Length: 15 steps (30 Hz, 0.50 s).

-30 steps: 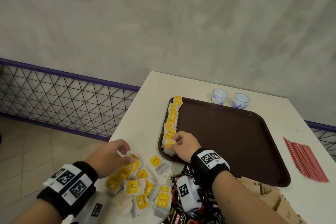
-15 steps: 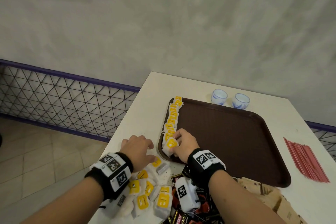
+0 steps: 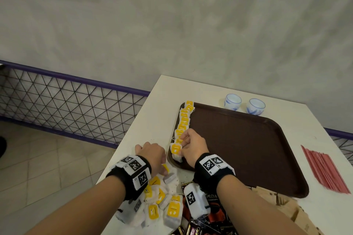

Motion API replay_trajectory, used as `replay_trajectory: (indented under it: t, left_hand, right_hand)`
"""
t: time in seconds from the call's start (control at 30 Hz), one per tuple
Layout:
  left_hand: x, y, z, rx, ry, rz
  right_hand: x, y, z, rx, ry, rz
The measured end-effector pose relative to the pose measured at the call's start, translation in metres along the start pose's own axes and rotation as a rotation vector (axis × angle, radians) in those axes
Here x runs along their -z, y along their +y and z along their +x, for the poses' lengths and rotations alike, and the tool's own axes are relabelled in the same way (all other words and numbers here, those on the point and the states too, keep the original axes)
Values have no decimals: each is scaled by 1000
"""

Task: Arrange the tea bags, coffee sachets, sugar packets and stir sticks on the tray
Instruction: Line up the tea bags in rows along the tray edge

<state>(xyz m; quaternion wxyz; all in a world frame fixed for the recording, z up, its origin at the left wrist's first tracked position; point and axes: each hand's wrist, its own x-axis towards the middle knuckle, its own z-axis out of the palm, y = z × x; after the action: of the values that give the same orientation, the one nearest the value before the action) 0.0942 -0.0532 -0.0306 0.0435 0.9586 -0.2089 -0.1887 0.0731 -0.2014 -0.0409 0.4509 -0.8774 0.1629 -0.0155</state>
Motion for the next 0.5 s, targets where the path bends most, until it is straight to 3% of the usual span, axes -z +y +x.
replay_trajectory:
  t: [0.2, 0.33, 0.5]
  left_hand:
    - [8, 0, -6, -47, 31, -147]
    - [47, -3, -25, -192, 29, -327]
    - [88, -3, -48, -422, 96, -571]
  right_hand:
    - [17, 6, -4, 15, -5, 75]
    - [39, -6, -22, 110, -72, 40]
    - [58, -29, -59, 224, -422, 328]
